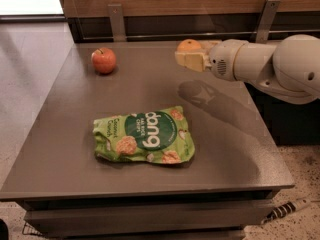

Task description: Move orange near green rice chip bag

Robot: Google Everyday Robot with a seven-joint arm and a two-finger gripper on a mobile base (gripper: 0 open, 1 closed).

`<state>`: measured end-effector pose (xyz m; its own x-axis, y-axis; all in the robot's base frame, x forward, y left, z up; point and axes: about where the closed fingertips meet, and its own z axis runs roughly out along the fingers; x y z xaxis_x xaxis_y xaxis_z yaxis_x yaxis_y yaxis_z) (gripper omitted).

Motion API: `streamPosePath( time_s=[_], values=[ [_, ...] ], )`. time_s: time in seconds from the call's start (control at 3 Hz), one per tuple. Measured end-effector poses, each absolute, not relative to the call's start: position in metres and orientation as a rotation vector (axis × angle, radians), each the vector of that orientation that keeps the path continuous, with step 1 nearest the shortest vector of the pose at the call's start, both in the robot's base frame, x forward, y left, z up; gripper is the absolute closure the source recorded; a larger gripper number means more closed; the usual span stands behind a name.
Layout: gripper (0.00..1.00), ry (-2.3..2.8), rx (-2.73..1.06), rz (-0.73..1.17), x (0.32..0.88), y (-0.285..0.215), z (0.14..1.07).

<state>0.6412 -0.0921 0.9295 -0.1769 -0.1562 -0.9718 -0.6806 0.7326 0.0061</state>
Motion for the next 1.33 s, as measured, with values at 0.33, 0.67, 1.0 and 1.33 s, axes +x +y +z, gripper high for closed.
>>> streamPosePath(
  time_s=[0.33,0.67,1.0,1.33],
  values=[
    [1.00,1.743,-0.577,0.509,0.617,-0.118,0.910],
    [1.00,1.791,-0.507,0.484,0.596,-0.135,0.893],
    [1.00,1.847,-0.472,0.473,0.577,-0.143,0.875],
    [1.00,1.877,-0.499,0.487,0.564,-0.137,0.851]
  ],
)
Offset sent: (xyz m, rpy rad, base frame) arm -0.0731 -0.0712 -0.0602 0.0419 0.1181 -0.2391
